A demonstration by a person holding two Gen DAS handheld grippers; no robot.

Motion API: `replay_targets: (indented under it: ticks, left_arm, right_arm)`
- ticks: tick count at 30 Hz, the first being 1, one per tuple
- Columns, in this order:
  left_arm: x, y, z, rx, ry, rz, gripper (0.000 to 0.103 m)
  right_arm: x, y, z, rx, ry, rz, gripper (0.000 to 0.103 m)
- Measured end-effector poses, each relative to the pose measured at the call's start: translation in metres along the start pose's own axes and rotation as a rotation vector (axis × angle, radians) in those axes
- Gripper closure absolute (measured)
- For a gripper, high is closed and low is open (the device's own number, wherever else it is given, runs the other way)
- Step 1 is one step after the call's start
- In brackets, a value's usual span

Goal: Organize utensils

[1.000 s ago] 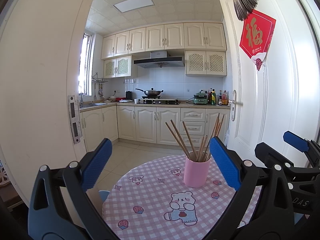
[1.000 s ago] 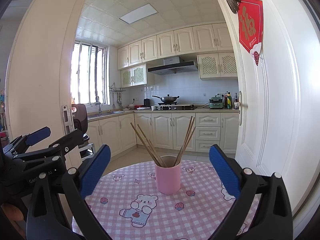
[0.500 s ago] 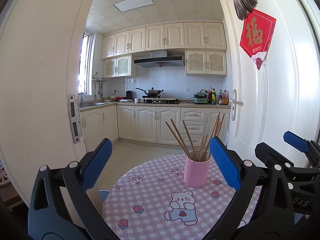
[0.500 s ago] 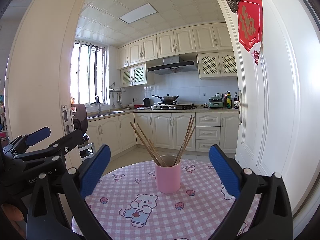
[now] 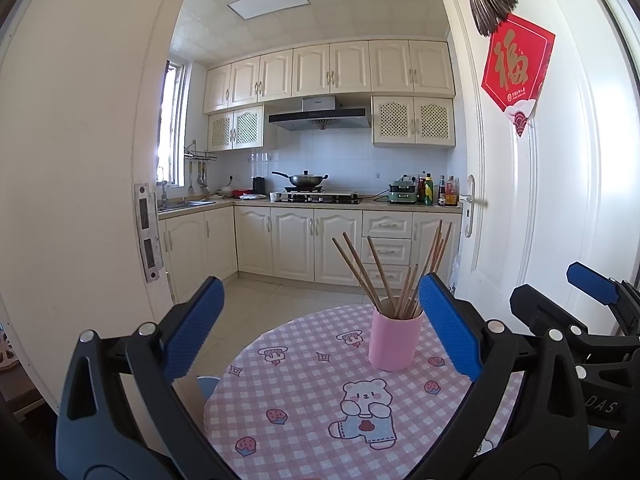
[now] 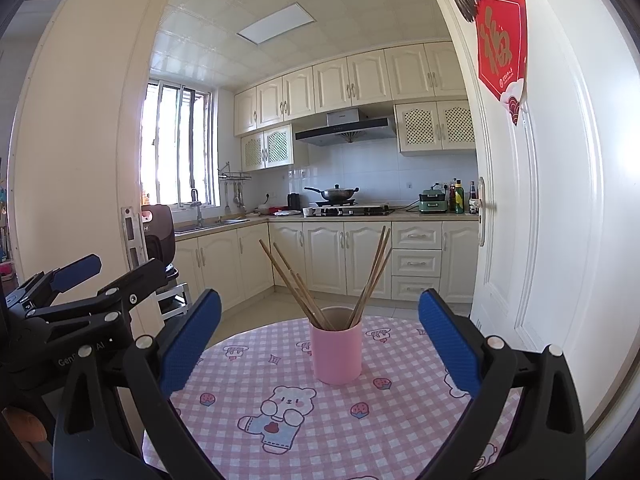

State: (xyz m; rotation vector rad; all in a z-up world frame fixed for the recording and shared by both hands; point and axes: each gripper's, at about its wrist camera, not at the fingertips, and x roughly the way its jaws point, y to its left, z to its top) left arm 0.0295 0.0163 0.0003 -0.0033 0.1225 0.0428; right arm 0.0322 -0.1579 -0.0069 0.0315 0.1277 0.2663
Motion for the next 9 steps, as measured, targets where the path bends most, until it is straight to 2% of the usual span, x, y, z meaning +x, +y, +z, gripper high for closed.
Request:
replay_targets:
  ticks: [5, 9]
  left_arm:
    - [0.005, 0.000, -0.002, -0.001, 0.019, -0.006, 0.007]
    - [0.015, 0.001, -0.008, -0.011, 0.067, -0.014, 0.007]
  right_arm:
    - [0.005, 0.000, -0.002, 0.002, 0.013, 0.000, 0.008]
    - [0.014, -0.002, -0.006, 0.010, 0.042, 0.001, 0.008]
